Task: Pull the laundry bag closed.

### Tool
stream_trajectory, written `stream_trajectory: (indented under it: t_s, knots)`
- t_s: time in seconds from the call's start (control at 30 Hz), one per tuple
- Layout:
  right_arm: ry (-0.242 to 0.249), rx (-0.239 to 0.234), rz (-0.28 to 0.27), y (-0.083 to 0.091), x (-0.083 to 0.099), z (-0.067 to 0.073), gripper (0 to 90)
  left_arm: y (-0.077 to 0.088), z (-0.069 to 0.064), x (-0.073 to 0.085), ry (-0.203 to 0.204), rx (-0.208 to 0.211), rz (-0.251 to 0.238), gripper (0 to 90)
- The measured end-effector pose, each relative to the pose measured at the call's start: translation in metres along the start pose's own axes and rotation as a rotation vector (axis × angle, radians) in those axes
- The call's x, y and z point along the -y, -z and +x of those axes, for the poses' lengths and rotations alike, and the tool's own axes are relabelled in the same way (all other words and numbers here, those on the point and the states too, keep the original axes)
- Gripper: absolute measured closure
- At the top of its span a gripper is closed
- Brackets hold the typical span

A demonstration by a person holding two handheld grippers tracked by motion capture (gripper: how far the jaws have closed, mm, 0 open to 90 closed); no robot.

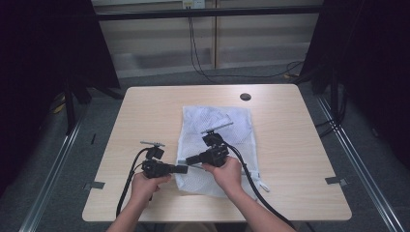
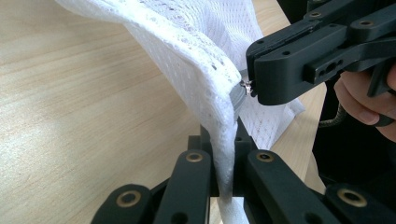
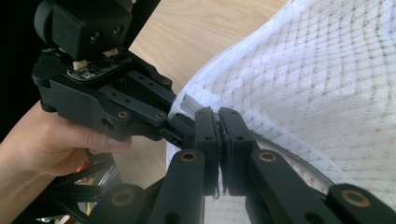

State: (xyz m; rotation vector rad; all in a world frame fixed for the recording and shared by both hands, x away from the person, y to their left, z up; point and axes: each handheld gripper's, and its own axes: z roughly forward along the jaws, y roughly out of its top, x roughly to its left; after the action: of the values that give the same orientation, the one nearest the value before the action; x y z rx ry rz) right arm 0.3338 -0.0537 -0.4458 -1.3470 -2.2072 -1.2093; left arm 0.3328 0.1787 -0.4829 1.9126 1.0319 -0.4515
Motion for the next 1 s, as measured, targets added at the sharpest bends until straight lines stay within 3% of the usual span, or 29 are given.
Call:
stream_trajectory:
  t_s: [1.0]
  knots:
    - [0.0, -0.002, 0.011, 0.0077, 0.0045, -0.009, 87.1, 0.0003, -0.0017, 0.0, -0.014, -0.003, 0.001, 89.9]
